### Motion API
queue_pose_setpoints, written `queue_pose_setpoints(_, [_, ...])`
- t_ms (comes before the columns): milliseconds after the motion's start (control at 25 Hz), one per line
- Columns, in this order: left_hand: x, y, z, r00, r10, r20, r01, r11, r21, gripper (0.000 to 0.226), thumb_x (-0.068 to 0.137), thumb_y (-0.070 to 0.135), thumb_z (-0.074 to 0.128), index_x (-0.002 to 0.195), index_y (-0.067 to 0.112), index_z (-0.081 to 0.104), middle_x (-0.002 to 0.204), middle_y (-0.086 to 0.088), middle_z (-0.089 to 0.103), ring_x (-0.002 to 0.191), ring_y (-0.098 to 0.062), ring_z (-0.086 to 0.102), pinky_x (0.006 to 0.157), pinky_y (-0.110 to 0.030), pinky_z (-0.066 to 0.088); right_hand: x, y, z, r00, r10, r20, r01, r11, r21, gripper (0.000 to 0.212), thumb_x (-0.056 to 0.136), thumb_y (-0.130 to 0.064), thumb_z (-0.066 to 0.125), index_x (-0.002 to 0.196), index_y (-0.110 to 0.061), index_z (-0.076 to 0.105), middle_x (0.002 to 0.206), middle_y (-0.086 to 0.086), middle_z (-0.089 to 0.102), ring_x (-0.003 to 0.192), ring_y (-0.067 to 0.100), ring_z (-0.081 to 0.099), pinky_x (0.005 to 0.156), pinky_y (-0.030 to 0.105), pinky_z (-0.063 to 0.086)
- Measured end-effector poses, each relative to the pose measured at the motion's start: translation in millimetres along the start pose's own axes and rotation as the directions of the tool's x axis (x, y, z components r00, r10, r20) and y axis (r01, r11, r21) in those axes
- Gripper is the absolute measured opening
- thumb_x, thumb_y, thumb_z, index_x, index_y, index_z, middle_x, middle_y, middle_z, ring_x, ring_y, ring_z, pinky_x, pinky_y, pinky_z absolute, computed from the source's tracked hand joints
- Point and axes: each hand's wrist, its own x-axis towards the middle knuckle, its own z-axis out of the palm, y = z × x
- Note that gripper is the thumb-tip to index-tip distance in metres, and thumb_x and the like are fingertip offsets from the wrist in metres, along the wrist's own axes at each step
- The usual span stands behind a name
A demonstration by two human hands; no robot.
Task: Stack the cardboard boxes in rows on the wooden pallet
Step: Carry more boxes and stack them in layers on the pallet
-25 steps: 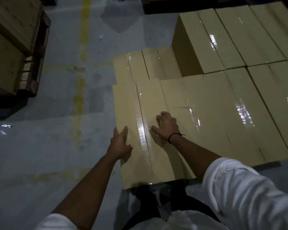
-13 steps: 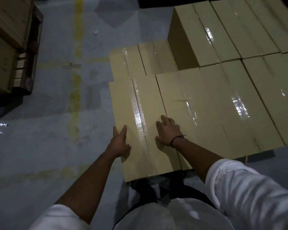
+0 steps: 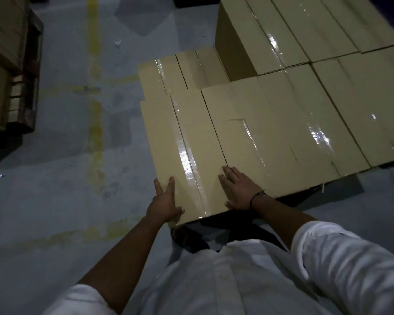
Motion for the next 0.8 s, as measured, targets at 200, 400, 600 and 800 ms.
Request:
queue_pose_setpoints(200, [-6,4,6,0.998,-0.041,0.038,0.038,0.997,0.065,0.144,0.070,0.042,0.090,0.151,0.039,-0.029,0.150,-0.018,-0.048,0.126,-0.045,0.054,0.096,-0.041,0.053,-8,0,4,0.999,-0.008,0.053,0.012,0.997,-0.076,0.121,0.075,-0.051,0.080,0.160,-0.019,0.000,0.165,0.010,-0.020,0.153,0.032,-0.010,0.124,0.045,0.017])
queue_pose_setpoints(400, [-10,3,1,0.999,-0.013,0.037,0.013,1.000,0.012,0.143,0.070,0.039,0.091,0.154,0.039,-0.024,0.153,-0.016,-0.046,0.123,-0.039,0.058,0.092,-0.037,0.053,-15,-10,8,0.997,0.080,-0.008,-0.078,0.985,0.154,0.115,0.074,-0.048,0.083,0.160,-0.017,0.011,0.166,0.012,-0.012,0.154,0.030,-0.002,0.124,0.040,0.017])
queue_pose_setpoints(600, [-16,-6,0,0.999,0.035,-0.011,-0.036,0.998,-0.060,0.133,0.072,0.035,0.090,0.159,0.038,-0.011,0.161,-0.013,-0.033,0.140,-0.030,0.043,0.102,-0.035,0.046,-6,-22,-5,0.968,0.223,-0.116,-0.164,0.911,0.379,0.077,0.075,-0.041,0.083,0.138,-0.011,0.052,0.158,0.016,0.024,0.144,0.035,0.027,0.116,0.039,0.033])
queue_pose_setpoints(800, [-22,-7,3,0.998,0.038,-0.039,-0.043,0.990,-0.137,0.128,0.074,0.031,0.089,0.161,0.031,-0.005,0.164,-0.011,-0.026,0.148,-0.027,0.031,0.108,-0.033,0.040,2,-23,-15,0.962,0.257,-0.094,-0.205,0.904,0.374,0.069,0.078,-0.041,0.081,0.135,-0.011,0.057,0.149,0.016,0.035,0.135,0.036,0.036,0.112,0.040,0.036])
